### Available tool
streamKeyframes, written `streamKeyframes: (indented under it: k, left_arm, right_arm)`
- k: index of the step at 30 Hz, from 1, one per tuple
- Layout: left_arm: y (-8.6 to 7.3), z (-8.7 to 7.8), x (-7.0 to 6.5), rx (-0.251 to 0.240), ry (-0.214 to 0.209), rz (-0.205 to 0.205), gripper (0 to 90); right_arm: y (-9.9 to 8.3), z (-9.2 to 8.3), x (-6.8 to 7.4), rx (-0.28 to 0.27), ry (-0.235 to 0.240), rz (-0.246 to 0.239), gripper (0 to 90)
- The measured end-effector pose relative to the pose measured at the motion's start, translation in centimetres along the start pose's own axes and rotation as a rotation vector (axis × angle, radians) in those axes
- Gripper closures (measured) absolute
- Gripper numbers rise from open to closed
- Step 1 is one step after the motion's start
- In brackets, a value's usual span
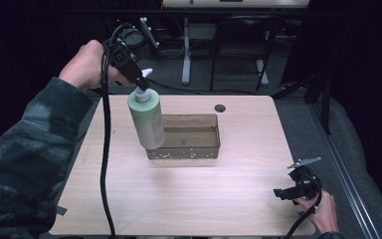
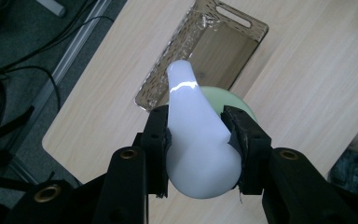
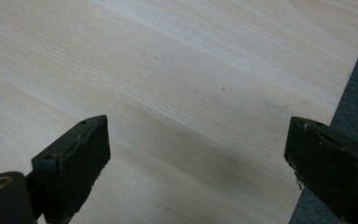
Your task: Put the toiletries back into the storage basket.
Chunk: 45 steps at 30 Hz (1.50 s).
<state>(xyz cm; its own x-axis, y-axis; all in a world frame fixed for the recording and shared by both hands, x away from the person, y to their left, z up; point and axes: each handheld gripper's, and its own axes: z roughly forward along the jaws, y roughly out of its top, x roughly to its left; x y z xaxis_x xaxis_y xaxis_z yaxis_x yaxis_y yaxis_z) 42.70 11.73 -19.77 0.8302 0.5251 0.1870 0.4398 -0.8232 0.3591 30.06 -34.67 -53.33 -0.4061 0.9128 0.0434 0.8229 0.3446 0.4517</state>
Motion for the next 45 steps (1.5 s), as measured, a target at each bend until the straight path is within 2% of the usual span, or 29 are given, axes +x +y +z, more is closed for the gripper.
streamKeyframes:
  k: [8, 16, 34, 45]
  left_arm:
    - [1.0, 1.1, 0.6, 0.012, 0.007, -0.004, 62.8]
    - [1.7, 2.2, 1.2, 0.02, 0.007, -0.03, 62.8]
    - [2.6, 3.5, 2.1, 0.03, 0.036, -0.056, 62.9]
    - [3.1, 4.4, 2.4, 0.027, 0.024, -0.062, 62.9]
  right_arm:
    - [-0.1, -0.1, -0.1, -0.003, -0.003, 0.004, 6.4]
    - [-0.1, -0.2, -0.1, -0.003, -0.003, 0.004, 6.5]
    - [-0.2, -0.2, -0.1, -0.008, 0.004, 0.006, 6.6]
    - [-0.2, -0.2, -0.2, -0.007, -0.003, 0.002, 6.7]
